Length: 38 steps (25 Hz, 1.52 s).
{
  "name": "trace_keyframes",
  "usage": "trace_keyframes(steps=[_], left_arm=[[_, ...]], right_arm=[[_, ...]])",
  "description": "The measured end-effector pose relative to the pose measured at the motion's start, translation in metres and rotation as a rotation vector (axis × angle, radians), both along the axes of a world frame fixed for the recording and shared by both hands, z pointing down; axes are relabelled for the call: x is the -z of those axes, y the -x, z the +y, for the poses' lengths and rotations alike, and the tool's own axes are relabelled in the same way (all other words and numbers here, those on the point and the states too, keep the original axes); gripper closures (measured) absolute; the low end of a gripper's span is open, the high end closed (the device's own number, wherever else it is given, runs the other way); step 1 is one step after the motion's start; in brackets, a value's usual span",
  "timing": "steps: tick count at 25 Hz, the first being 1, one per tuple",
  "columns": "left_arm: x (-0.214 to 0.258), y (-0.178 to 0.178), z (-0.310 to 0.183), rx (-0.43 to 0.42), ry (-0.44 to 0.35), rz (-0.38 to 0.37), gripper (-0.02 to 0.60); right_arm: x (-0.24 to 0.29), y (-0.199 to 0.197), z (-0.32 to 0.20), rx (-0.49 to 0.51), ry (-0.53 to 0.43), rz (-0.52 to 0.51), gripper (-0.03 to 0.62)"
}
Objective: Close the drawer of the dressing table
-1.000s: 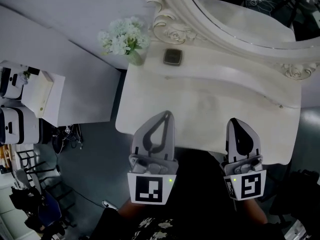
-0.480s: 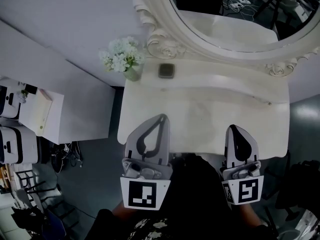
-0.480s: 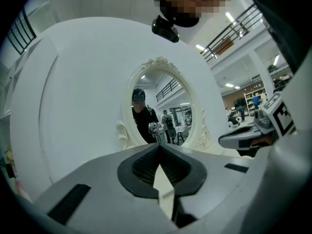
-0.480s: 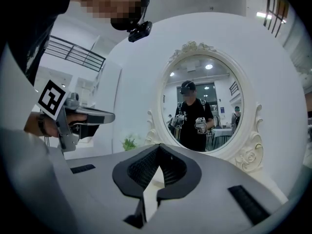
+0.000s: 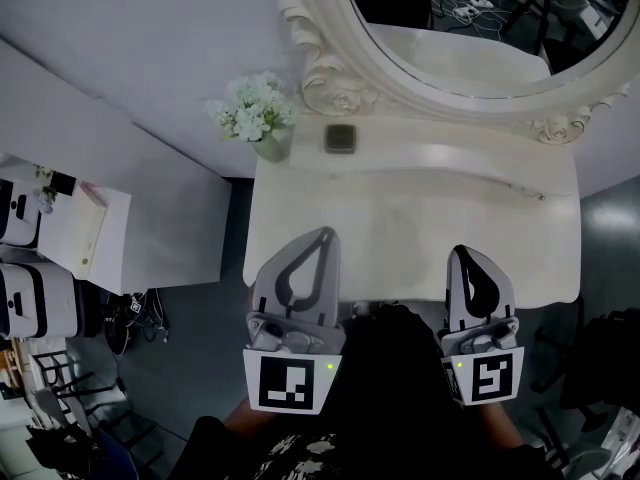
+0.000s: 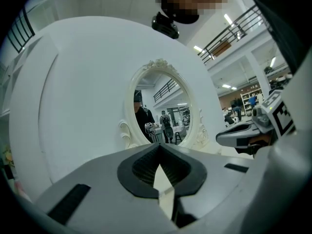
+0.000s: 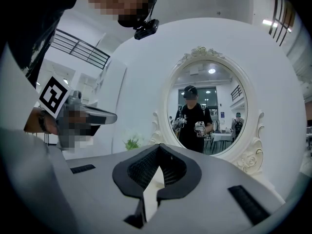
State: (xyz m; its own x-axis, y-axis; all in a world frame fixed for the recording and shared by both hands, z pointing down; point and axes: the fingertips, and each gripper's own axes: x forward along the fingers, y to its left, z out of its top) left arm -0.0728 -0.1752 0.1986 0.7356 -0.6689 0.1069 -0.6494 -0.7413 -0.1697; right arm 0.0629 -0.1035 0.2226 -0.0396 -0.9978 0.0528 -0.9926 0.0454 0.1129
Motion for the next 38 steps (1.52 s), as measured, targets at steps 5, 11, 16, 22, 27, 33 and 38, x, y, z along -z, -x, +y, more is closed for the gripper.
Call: trace_keyframes(steps=[5,11,16,22,27,33,38], left_arm=[[-0.002,0.010,0.001,0.004,-0.007,0.011,0.578],[-0.012,0.021,0.000,0.005,0.020,0.014,0.578],[-0.014,0.023,-0.002,-0.009,0.017,0.014,0.578],[-0.020,0.021,-0.002,-0.029,0.025,0.017,0.578],[-0.019,0.013,-0.003,-0.051,0.017,0.022,0.578],[-0.018,0.005,-0.002,-0.063,0.012,0.034,0.578],[-0.017,0.004,-0.003,-0.051,-0.002,0.021,0.578]], right_arm=[[0.003,0.010,0.001,0.006,-0.012,0.012,0.597],[-0.001,0.019,0.001,0.000,-0.002,0.023,0.597],[-0.001,0.022,0.001,-0.025,0.007,0.025,0.597],[-0.007,0.023,0.006,-0.040,0.014,0.031,0.597],[-0.007,0.017,0.008,-0.073,0.021,0.036,0.597],[-0.004,0.013,0.008,-0.086,0.009,0.036,0.597],[-0.006,0.011,0.009,-0.090,0.028,0.038,0.597]])
